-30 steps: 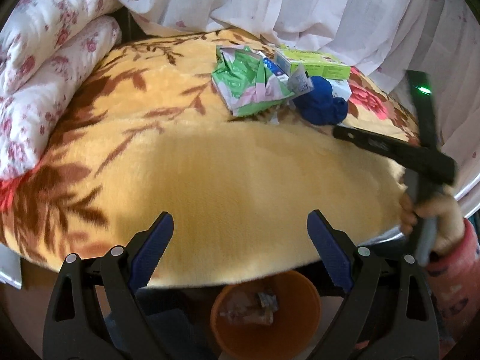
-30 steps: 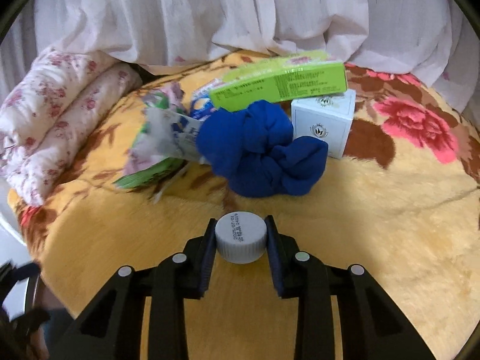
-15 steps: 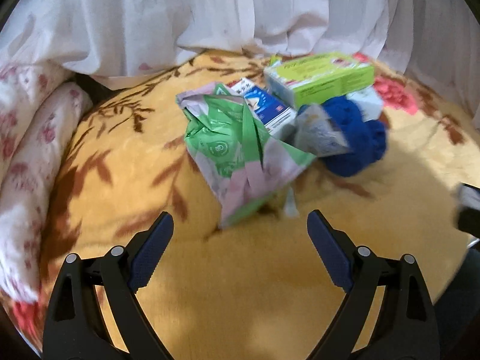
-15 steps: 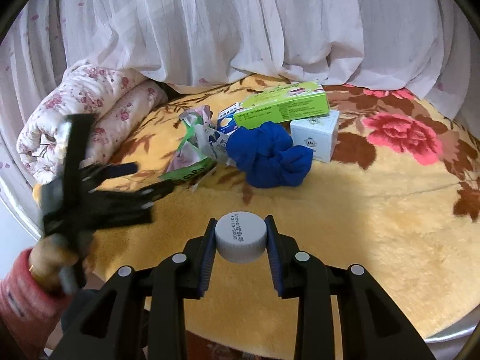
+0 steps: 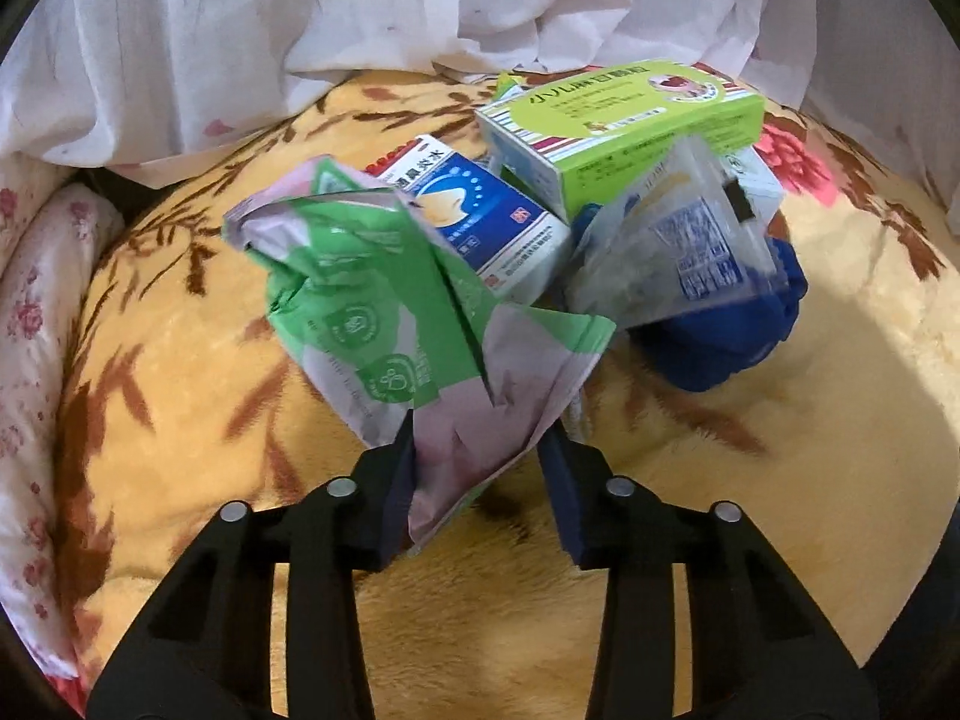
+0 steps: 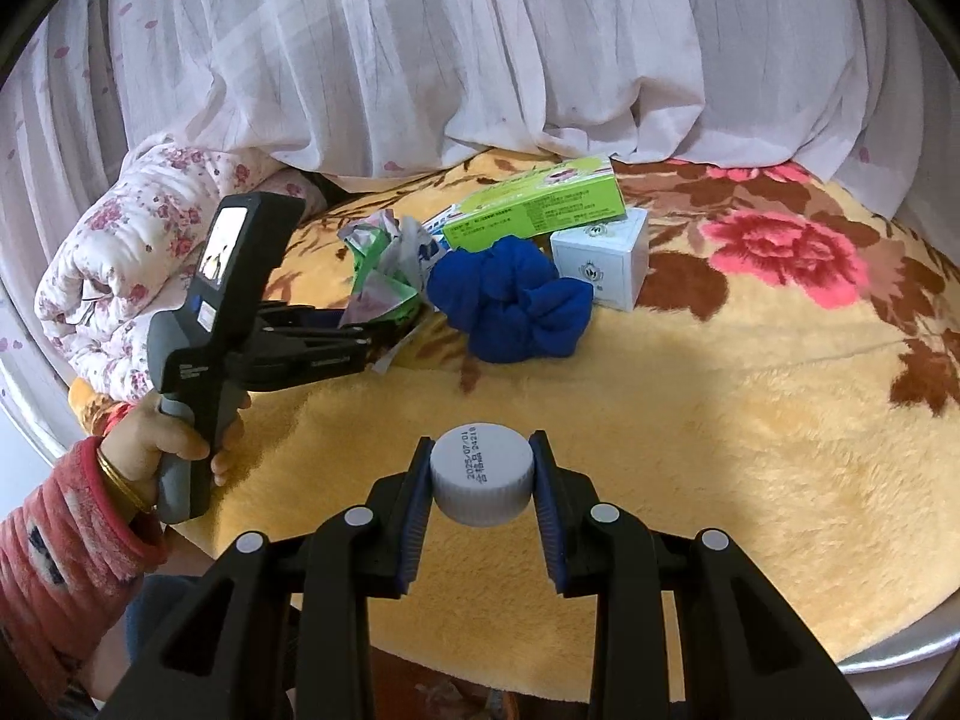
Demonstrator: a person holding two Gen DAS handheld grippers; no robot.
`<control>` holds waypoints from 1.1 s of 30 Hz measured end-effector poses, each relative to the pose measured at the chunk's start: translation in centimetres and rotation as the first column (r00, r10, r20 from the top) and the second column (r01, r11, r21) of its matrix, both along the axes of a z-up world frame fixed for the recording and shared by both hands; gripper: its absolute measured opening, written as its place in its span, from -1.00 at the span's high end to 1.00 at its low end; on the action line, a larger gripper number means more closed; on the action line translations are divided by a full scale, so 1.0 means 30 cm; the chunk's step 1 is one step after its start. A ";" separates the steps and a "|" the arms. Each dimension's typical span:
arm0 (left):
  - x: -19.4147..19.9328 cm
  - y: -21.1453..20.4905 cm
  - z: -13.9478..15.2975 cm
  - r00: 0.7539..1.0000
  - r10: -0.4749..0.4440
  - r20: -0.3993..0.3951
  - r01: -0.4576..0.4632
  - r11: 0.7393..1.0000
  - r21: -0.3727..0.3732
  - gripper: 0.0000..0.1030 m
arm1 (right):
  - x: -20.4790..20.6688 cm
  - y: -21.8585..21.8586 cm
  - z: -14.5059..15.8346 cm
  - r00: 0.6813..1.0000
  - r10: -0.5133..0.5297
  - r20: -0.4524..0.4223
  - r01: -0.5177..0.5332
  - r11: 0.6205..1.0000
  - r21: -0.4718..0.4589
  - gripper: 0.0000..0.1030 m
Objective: Collect trash
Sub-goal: 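Grasp the white bottle cap with the right tool while the left tool grasps the green-pink wrapper, then carry the cap and wrapper down over the orange bin with both tools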
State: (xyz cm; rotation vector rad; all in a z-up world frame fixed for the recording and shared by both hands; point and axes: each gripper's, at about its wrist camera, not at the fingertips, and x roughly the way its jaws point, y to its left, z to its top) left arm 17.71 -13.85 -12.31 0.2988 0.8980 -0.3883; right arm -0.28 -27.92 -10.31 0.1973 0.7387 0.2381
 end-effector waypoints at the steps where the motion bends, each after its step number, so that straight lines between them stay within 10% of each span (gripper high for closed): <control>1: 0.004 0.002 0.002 1.000 -0.001 0.002 0.001 1.000 -0.007 0.37 | -0.002 0.000 -0.001 1.000 0.000 0.001 0.000 1.000 0.002 0.38; 17: -0.153 0.155 0.160 0.998 0.022 0.050 -0.010 0.972 -0.234 0.70 | -0.057 0.034 0.059 0.998 0.024 0.057 -0.024 1.000 0.002 0.38; 33: -0.602 0.281 0.390 0.984 -0.090 0.154 0.137 0.933 -0.334 0.71 | -0.218 0.126 0.187 0.979 0.129 0.158 -0.124 0.991 -0.040 0.38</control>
